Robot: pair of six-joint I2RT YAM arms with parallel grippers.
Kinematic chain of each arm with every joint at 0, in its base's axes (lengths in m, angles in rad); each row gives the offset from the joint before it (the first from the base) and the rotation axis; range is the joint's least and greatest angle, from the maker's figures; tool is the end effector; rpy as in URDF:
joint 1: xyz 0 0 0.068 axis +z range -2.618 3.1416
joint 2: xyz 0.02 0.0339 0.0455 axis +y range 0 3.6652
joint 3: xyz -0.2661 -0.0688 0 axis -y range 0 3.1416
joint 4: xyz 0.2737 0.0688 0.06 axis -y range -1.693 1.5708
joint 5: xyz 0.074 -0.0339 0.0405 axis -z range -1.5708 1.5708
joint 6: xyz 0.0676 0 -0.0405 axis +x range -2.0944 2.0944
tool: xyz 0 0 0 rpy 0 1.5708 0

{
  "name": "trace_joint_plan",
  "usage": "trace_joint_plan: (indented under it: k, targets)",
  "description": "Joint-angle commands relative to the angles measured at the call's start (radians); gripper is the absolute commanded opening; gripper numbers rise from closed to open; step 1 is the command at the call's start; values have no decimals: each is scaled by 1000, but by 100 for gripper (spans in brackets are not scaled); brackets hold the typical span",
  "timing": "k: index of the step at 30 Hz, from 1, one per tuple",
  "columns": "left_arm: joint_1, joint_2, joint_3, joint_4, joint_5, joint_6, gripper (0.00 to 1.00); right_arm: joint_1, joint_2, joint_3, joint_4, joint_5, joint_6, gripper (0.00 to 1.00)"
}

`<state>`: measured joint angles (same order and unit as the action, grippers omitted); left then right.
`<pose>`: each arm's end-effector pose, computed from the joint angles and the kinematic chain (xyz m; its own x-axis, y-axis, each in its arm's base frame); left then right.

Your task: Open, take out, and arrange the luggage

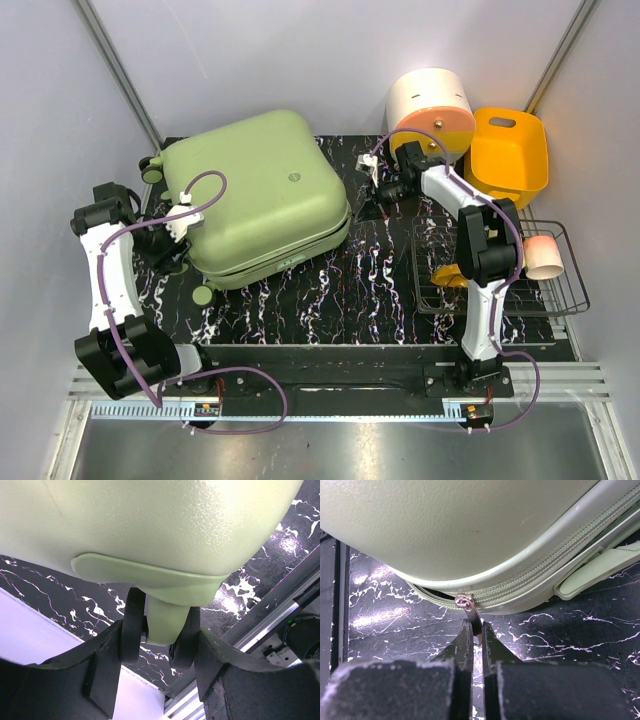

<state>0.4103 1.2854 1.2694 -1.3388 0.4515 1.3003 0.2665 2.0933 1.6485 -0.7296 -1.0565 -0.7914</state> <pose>0.2397 0.0721 0.2928 -0.5026 0.7269 -0.4679 0.7901 0.6059 0.0926 0.4351 0.1798 0.1816 -0.3026 -0.4453 -0.8427 -0.9520 0.0985 0.2898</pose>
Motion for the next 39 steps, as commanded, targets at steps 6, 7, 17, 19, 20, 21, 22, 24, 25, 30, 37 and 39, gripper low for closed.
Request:
trace_joint_plan:
  k: [6, 7, 17, 19, 20, 21, 22, 24, 25, 30, 37, 39]
  targets:
    - [38, 20, 2, 33, -99, -56, 32, 8, -174, -180, 320, 160, 234, 0]
    - [38, 20, -1, 35, -97, -59, 31, 8, -182, -193, 356, 203, 271, 0]
    - [39, 37, 8, 33, -102, -64, 31, 23, -208, -276, 767, 455, 437, 0]
    - [38, 43, 10, 33, -105, -65, 31, 25, -200, -265, 832, 495, 449, 0]
    - [38, 43, 8, 36, -103, -65, 31, 23, -190, -259, 846, 495, 451, 0]
    - [38, 48, 8, 39, -106, -64, 31, 23, -181, -236, 854, 494, 451, 0]
    - [38, 49, 8, 41, -105, -65, 31, 23, -171, -224, 854, 468, 457, 0]
    - [38, 58, 11, 44, -99, -70, 31, 25, -136, -188, 872, 440, 474, 0]
    - [38, 63, 19, 43, -93, -75, 31, 34, -119, -171, 875, 423, 486, 0]
    - [38, 69, 64, 30, -54, -111, 52, 57, -7, -38, 832, 377, 552, 0]
    - [15, -1, 215, 33, 91, -306, 99, 62, -76, -78, 742, 417, 503, 16]
    - [16, 0, 267, 35, 119, -414, 99, 47, -121, -88, 688, 437, 495, 26]
